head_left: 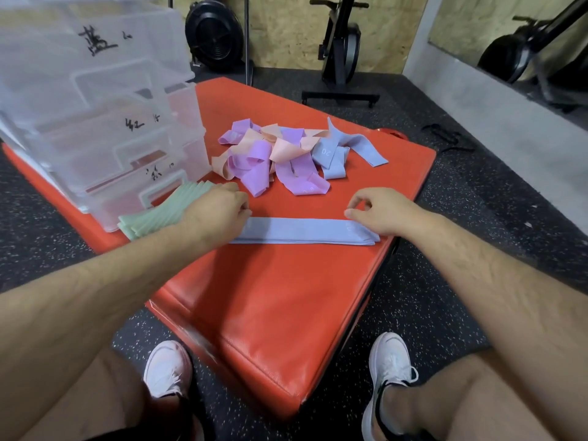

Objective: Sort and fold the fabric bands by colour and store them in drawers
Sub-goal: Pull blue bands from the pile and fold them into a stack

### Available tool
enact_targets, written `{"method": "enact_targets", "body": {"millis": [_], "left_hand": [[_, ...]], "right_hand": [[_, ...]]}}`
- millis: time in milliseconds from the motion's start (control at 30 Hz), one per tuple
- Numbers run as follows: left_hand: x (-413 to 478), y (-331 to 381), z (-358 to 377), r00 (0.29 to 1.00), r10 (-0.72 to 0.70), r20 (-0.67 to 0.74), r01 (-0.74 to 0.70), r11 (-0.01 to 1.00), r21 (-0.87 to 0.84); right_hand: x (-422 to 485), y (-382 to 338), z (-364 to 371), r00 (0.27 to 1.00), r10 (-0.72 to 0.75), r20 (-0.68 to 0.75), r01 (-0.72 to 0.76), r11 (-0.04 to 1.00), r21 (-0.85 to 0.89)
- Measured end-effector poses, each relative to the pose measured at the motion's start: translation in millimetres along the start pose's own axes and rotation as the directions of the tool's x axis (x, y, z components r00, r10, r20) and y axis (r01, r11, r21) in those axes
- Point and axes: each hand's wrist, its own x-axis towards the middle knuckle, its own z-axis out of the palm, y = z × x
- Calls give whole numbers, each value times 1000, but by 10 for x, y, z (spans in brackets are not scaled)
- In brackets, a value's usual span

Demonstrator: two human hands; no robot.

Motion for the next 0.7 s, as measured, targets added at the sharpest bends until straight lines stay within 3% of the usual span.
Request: {"method": "enact_targets", "body": {"millis": [233, 500, 700], "left_hand": [[552, 482, 201, 998, 55, 32, -52, 993, -104], [984, 787, 319, 990, 76, 117, -62, 992, -113], [1051, 785, 387, 989, 90, 117, -75, 989, -127]], "right_hand": [[390, -351, 261, 994, -105, -10, 104, 993, -51], [865, -247, 310, 996, 87, 9, -86, 992, -92], [1055, -56, 374, 990, 114, 88, -103, 988, -117]]}}
